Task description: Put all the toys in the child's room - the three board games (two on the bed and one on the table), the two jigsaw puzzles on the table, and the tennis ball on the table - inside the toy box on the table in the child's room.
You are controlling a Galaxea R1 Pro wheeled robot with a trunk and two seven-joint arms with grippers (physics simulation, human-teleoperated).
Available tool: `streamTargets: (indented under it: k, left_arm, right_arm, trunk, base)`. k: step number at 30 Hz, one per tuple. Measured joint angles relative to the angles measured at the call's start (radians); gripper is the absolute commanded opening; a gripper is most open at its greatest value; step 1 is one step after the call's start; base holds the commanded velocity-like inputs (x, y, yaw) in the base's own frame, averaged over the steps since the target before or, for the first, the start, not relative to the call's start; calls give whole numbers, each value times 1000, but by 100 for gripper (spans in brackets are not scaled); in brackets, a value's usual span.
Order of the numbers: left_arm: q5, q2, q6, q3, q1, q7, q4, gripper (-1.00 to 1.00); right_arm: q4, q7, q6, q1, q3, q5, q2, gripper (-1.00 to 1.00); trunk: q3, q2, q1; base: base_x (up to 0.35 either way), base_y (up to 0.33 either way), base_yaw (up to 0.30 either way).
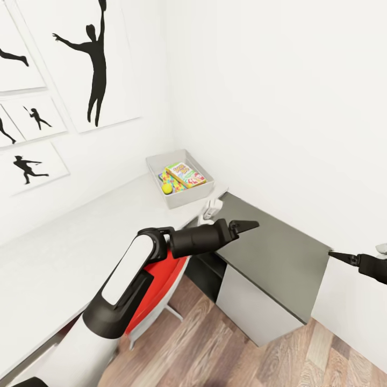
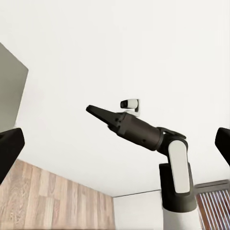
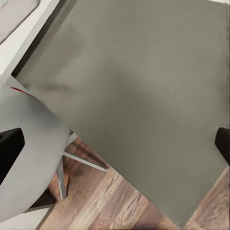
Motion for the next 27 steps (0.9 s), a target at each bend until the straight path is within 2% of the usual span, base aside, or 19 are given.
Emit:
streamTargets:
  k: [9, 12, 14, 19, 20, 27]
  left_arm:
    - [-8, 5, 0, 1, 2, 2, 0, 100]
    - [-8, 6, 0, 3, 4, 4, 0, 100]
    - [-15, 10, 0, 8, 11, 6, 1, 100]
    - [-58, 19, 0, 15, 26, 6, 2, 100]
    - [-84, 34, 0, 32, 39, 4, 4, 100]
    - [-96, 44, 1, 72, 52, -2, 3, 100]
  right_arm:
    - [0, -46, 0, -12, 21, 5, 31, 100]
    - [1, -46, 0, -12, 20, 6, 33, 100]
    - [4, -45, 0, -11, 18, 6, 35, 100]
    - [8, -43, -11, -8, 21, 6, 40, 100]
    - [8, -46, -22, -8, 22, 6, 42, 100]
    - [7, -51, -26, -11, 22, 6, 43, 100]
  trunk:
    - [13, 0, 0]
    - [17, 0, 0]
    - [18, 0, 0]
    - [19, 0, 0]
    - [19, 0, 0]
    - [21, 0, 0]
  base:
    - [0, 0, -191]
    - [0, 0, -137]
    - [0, 0, -65]
    - [0, 0, -30]
    - [0, 0, -11]
    - [-29, 0, -119]
